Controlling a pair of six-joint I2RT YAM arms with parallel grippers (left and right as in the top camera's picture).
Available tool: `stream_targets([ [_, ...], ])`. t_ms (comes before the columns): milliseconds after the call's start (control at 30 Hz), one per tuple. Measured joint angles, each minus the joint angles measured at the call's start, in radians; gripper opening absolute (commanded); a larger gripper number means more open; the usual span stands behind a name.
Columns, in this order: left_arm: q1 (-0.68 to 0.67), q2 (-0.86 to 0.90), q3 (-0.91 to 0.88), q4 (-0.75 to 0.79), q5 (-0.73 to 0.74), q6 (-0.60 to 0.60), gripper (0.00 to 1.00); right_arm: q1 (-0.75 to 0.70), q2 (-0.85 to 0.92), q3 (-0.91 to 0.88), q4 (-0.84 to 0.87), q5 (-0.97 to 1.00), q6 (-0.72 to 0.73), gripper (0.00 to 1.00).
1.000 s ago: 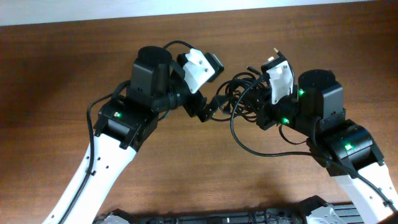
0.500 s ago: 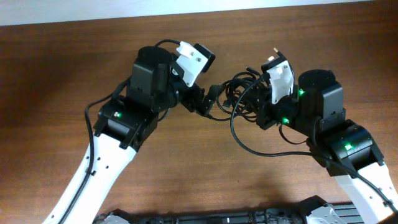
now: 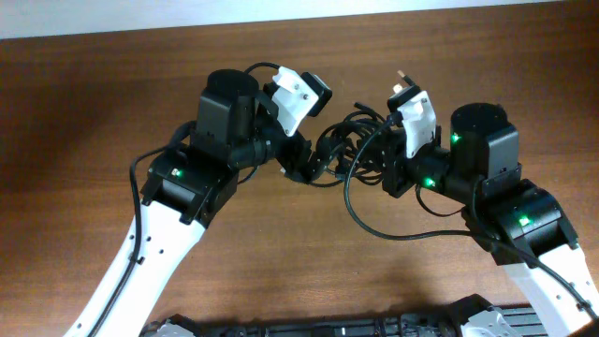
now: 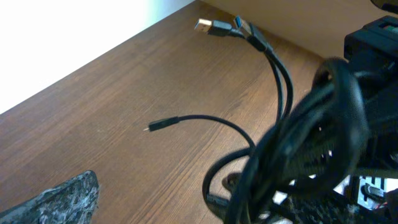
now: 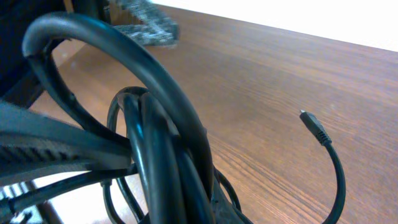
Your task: Untangle cables
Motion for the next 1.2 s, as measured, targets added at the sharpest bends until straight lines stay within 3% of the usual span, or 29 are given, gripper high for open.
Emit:
stream_targets([
  [1200,0.048,-0.068,0.000,-0.060,-0.092,0.037,0.99,0.000,0.000,0.000,-0.019,0.011,-0.034,0.04],
])
